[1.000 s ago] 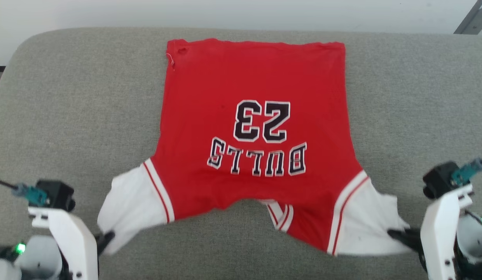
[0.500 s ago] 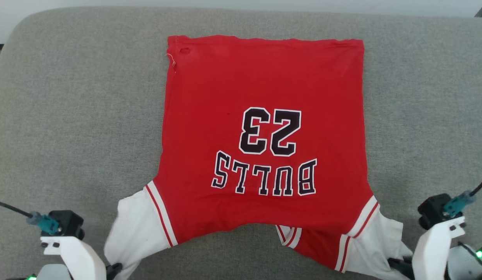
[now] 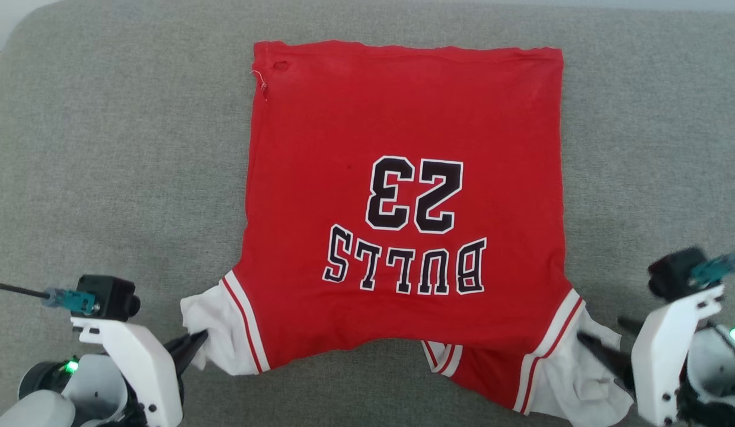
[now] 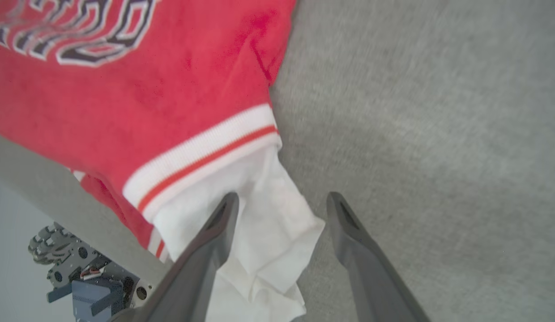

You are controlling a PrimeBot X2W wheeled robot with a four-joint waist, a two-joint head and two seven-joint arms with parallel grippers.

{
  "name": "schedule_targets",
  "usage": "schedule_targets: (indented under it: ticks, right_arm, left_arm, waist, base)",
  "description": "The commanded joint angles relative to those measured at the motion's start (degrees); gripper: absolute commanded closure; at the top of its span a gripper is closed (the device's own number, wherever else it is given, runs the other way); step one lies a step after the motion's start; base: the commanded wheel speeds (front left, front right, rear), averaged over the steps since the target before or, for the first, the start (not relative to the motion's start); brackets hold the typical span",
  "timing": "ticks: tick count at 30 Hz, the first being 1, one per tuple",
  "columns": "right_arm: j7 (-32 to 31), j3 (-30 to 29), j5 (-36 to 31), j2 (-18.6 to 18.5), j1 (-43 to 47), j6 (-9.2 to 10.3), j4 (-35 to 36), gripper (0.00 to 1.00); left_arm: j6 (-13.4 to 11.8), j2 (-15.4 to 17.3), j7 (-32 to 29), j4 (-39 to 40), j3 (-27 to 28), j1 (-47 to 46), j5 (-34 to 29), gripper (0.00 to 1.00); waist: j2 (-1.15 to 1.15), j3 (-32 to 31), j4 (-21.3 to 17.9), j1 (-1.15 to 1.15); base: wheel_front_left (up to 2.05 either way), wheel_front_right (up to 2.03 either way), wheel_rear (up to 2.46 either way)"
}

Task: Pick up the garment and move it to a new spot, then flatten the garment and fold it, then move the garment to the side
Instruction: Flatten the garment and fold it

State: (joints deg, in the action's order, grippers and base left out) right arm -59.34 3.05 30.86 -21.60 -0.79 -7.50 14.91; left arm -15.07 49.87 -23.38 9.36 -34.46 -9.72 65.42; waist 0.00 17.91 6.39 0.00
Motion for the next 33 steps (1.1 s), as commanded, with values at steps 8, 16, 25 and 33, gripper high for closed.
schedule_targets:
  ticks: [8,16,25,33]
  right_arm:
    - [3.74,-6.80,-6.53,6.58,-10.87,0.01,4.81,0.00]
    - [11.75,-7.74,-12.70,8.90,-27.47,0.01,-9.14,0.00]
    - [14.79,-9.65,-18.48,6.54,-43.77,0.01,-32.71,0.00]
    - [10.25,-13.24,-25.37,5.59,-53.58,0.00,-47.93,0.00]
  left_arm:
    - [3.71,-4.06,6.13,-1.83,0.09,-5.32,-4.44,1.00]
    - [7.78,-9.12,8.14,-5.61,-2.45,-11.11,-7.74,1.00]
    - [11.66,-14.02,8.25,-10.41,-5.15,-15.87,-8.48,1.00]
    - [14.17,-16.91,8.71,-13.87,-6.51,-18.49,-8.81,1.00]
  waist:
    - [0.00,1.74,1.61,0.00]
    - [0.00,3.70,5.04,0.00]
    - [0.00,6.37,9.71,0.00]
    - [0.00,8.84,13.17,0.00]
  base:
    - [0.00,0.00,0.00]
    - [0.00,0.00,0.00]
    - [0.00,0.00,0.00]
    - [0.00,0.00,0.00]
